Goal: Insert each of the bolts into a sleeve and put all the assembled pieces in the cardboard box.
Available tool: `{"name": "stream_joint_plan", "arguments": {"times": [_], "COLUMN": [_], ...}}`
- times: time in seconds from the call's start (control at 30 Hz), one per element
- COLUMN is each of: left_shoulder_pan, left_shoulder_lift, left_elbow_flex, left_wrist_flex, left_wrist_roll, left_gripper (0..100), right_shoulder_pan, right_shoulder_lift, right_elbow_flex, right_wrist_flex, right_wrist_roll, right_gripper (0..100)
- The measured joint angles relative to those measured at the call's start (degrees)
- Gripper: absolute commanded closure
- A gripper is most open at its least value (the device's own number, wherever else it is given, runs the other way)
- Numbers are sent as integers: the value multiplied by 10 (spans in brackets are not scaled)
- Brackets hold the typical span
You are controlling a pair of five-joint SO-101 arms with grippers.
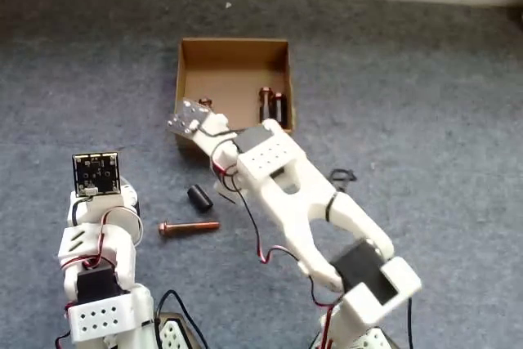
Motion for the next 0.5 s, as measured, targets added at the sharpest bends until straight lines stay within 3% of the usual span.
{"name": "stream_joint_plan", "arguments": {"times": [0.33, 0.5], "left_shoulder_pan": [0, 0], "left_shoulder_lift": [0, 0], "left_elbow_flex": [0, 0], "left_wrist_flex": [0, 0], "left_wrist_roll": [0, 0], "left_gripper": [993, 993], "right_shoulder_pan": [2, 2], "right_shoulder_lift": [-48, -48], "right_elbow_flex": [173, 178], "right_wrist_flex": [-57, -65], "right_wrist_roll": [0, -13], "right_gripper": [985, 832]}}
